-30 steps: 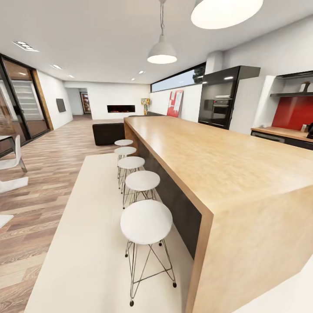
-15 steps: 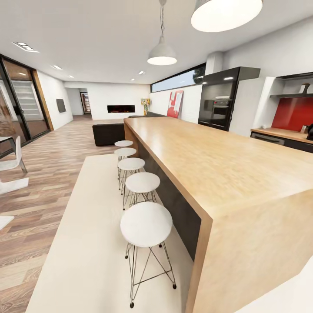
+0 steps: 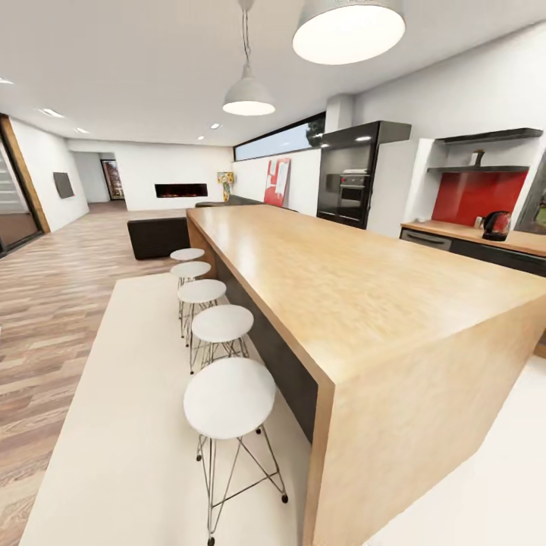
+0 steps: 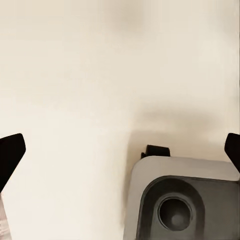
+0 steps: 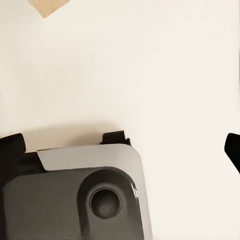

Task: Set up a coffee station on the kitchen countertop: keep the coffee maker on the countertop, move the bottle of coffee from the kitchen shelf to the counter next to the coffee maker, place a paper coffee filter on top of the coffee maker, put the saucer next to the coffee maker with the coffee cup on the saucer, and place the electric kettle next to the coffee maker.

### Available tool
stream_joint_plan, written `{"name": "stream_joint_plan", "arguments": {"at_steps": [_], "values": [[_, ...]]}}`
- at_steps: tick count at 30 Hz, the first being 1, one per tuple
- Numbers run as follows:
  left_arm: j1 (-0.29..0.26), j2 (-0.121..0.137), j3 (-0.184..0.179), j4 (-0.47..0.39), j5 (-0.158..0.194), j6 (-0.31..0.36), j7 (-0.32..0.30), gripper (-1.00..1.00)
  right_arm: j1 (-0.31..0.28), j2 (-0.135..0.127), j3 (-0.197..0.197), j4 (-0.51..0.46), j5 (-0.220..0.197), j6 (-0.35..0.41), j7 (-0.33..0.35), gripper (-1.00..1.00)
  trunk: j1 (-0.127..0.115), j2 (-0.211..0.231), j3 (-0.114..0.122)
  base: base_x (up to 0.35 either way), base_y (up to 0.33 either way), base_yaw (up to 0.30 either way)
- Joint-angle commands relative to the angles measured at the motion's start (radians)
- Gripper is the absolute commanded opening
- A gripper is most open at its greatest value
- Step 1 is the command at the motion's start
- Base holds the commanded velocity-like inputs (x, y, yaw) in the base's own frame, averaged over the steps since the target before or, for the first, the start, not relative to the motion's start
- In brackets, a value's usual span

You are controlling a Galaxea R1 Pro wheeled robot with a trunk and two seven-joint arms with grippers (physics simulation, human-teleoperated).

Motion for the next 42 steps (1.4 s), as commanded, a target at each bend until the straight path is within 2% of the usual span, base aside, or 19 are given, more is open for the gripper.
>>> {"name": "stream_joint_plan", "arguments": {"at_steps": [1, 22, 30, 42], "values": [[0.001, 0.0, 0.002, -0.002, 0.004, -0.001, -0.002, 1.0, -0.001, 0.001, -0.005, 0.001, -0.006, -0.005, 0.007, 1.0, -0.004, 0.007, 0.002, 0.0, 0.0, -0.3], [0.001, -0.002, 0.002, -0.002, 0.004, -0.002, -0.002, 1.0, -0.001, 0.001, -0.007, 0.001, -0.004, -0.014, 0.0, 1.0, -0.084, 0.154, 0.056, 0.0, 0.0, -0.292], [0.001, -0.002, 0.001, -0.002, 0.004, -0.002, -0.002, 1.0, -0.001, 0.005, -0.001, 0.001, 0.005, -0.01, -0.006, 1.0, -0.115, 0.21, 0.08, 0.0, 0.0, -0.074], [0.001, -0.002, 0.0, -0.002, 0.004, -0.002, -0.002, 1.0, -0.001, 0.005, 0.002, 0.001, 0.008, -0.011, -0.007, 1.0, -0.161, 0.294, 0.118, 0.0, 0.0, -0.262]]}}
